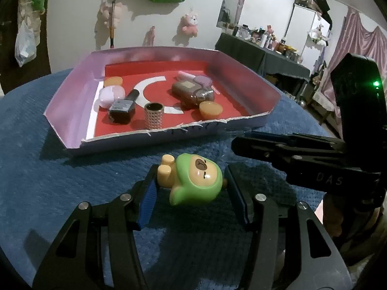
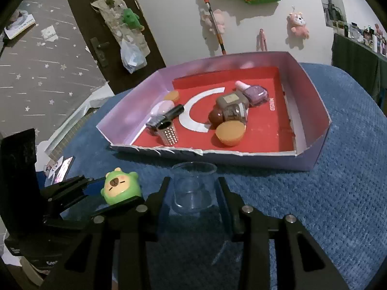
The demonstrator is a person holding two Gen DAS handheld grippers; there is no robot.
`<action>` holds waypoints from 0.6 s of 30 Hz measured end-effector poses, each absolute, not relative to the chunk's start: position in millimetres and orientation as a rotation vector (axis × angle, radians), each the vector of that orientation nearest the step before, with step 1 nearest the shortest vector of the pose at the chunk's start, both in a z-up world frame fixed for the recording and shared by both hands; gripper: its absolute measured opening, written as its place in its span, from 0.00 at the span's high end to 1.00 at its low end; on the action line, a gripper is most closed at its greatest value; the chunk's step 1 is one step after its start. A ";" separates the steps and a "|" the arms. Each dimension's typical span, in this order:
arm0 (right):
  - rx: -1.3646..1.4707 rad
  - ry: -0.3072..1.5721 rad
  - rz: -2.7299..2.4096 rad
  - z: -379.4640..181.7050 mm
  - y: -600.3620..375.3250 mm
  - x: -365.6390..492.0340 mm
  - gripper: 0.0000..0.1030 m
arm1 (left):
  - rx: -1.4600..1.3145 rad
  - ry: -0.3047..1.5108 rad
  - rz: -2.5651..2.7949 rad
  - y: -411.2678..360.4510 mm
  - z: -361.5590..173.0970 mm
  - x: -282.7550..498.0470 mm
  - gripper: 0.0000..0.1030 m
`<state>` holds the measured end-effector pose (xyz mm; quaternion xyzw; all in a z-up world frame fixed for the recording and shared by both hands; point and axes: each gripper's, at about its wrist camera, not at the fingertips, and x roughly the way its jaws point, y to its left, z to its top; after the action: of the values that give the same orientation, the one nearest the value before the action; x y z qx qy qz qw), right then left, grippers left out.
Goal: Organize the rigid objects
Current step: 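Grasp clear glass cup with right tool while left tool grasps green figurine, then carry glass cup and green figurine over the red box with both tools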
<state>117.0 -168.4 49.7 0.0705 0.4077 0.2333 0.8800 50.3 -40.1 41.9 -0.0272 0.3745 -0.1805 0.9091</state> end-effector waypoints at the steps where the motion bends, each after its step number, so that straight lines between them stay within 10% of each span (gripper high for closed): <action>1: 0.147 0.843 0.488 51.3 -168.9 116.1 0.66 | -0.059 0.770 -0.372 -39.1 43.2 49.8 0.49; 3: 0.147 0.836 0.499 54.2 -169.1 115.2 0.94 | -0.063 0.762 -0.371 -36.9 45.5 50.2 0.49; 7: 0.120 0.881 0.475 43.4 -165.7 120.6 0.91 | -0.071 0.773 -0.365 -34.4 41.4 53.2 0.49; 12: 0.130 0.881 0.471 35.5 -163.1 121.7 0.42 | -0.079 0.793 -0.358 -30.6 34.0 54.2 0.49; 18: 0.137 0.895 0.493 33.1 -155.8 132.7 0.42 | -0.066 0.844 -0.315 -25.7 16.2 61.3 0.49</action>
<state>132.7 -155.8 33.1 0.0655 0.4280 0.2358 0.8700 61.3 -25.7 16.2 -0.0320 0.4078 -0.1523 0.8997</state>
